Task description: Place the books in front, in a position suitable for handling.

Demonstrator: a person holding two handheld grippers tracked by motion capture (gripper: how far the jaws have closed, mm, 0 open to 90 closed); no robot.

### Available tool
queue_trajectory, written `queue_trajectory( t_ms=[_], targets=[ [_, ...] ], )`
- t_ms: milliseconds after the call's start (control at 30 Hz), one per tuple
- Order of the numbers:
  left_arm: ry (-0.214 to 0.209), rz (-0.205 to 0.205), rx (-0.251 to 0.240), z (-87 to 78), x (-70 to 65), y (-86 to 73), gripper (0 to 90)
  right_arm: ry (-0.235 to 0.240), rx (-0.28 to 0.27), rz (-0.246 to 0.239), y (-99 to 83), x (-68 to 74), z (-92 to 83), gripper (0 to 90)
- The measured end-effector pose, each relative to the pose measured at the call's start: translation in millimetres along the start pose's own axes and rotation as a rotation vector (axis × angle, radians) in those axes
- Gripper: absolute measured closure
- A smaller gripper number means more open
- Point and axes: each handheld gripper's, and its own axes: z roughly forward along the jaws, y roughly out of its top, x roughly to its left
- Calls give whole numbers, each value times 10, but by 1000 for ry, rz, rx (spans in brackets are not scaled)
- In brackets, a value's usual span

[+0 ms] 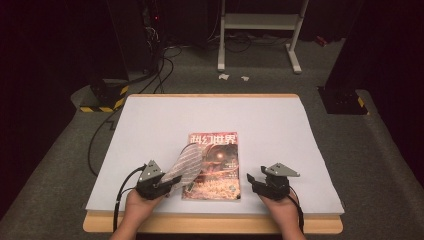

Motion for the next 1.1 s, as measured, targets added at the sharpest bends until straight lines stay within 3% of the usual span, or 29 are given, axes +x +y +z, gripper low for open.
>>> queue_trajectory(
  t_ms=[67,267,400,433,467,500,567,633,700,833,967,1100],
  targets=[
    [-20,21,40,72,-57,-41,724,-1,0,6,-7,-17,-4,356],
    [-43,32,69,181,-117,-68,687,-1,0,4,-11,-16,-1,358],
    [-32,2,39,174,-92,-57,564,-1,6,4,-12,-13,6,359],
    [-29,-3,5,137,-78,-42,475,1,8,6,-13,-10,10,359],
    [-29,-3,5,137,-78,-42,456,1,8,6,-13,-10,10,359],
    [-30,-5,-26,101,-82,-24,441,1,7,5,-15,-8,16,360],
    [-42,-3,-52,74,-88,-7,442,1,10,6,-16,-6,22,360],
    [-45,-6,-58,67,-96,-5,527,3,13,6,-16,-2,24,360],
    [-40,-12,-37,93,-105,-10,628,3,13,5,-16,0,26,360],
    [-56,-23,-14,162,-148,-20,673,3,13,6,-15,0,26,361],
    [-48,-15,6,216,-198,-11,654,2,10,13,-18,-5,20,361],
    [-26,-7,48,237,-194,-25,476,1,7,13,-22,-14,6,362]
  ],
)
